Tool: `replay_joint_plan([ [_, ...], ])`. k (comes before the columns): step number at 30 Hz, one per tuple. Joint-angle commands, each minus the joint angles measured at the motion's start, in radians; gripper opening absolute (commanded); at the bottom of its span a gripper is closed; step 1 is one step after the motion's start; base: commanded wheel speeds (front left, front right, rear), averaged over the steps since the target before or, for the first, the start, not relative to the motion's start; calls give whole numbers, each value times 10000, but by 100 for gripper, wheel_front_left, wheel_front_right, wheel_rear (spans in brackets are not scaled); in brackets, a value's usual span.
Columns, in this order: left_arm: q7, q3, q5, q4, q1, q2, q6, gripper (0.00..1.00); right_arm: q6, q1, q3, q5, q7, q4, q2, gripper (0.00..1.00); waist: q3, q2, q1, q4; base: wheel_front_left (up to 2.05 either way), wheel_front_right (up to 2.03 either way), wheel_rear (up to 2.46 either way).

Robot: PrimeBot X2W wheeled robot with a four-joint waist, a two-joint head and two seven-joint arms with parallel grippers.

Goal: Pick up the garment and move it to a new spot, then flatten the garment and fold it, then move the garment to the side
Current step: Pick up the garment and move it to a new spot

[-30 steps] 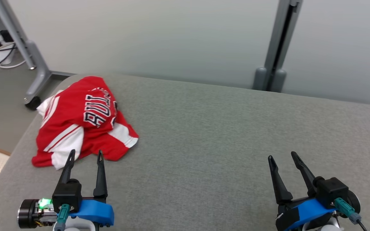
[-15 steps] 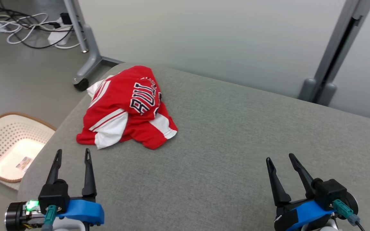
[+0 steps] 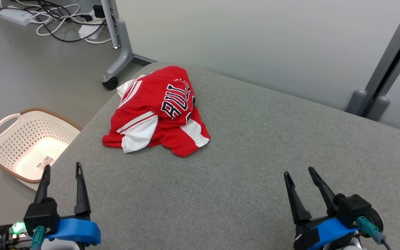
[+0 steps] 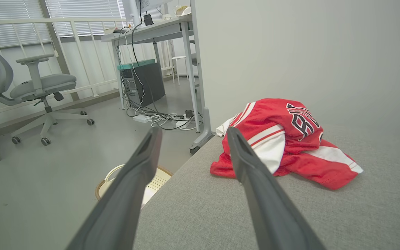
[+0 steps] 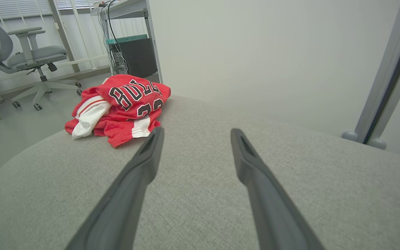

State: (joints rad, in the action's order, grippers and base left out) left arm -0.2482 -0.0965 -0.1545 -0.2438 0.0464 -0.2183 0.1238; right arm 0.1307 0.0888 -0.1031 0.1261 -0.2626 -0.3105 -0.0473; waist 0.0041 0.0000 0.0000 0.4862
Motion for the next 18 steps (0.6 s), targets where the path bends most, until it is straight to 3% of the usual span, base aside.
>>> replay_joint_plan([
  [1, -4, 53, -39, 110, -4, -16, 96, 100, 1, 28, -48, 36, -33, -15, -55, 100, 38, 0, 0, -42, 0, 0, 0],
  [9, -83, 536, -575, 357, 783, -244, -116, 100, 1, 414, 39, -444, -35, 198, -57, 100, 605, 0, 0, -573, 0, 0, 0],
  [18, -147, 1534, -1371, 96, 2875, -911, -510, 100, 1, 1101, 284, -1324, -20, 684, -57, 100, 2099, 0, 0, -1766, 0, 0, 0],
])
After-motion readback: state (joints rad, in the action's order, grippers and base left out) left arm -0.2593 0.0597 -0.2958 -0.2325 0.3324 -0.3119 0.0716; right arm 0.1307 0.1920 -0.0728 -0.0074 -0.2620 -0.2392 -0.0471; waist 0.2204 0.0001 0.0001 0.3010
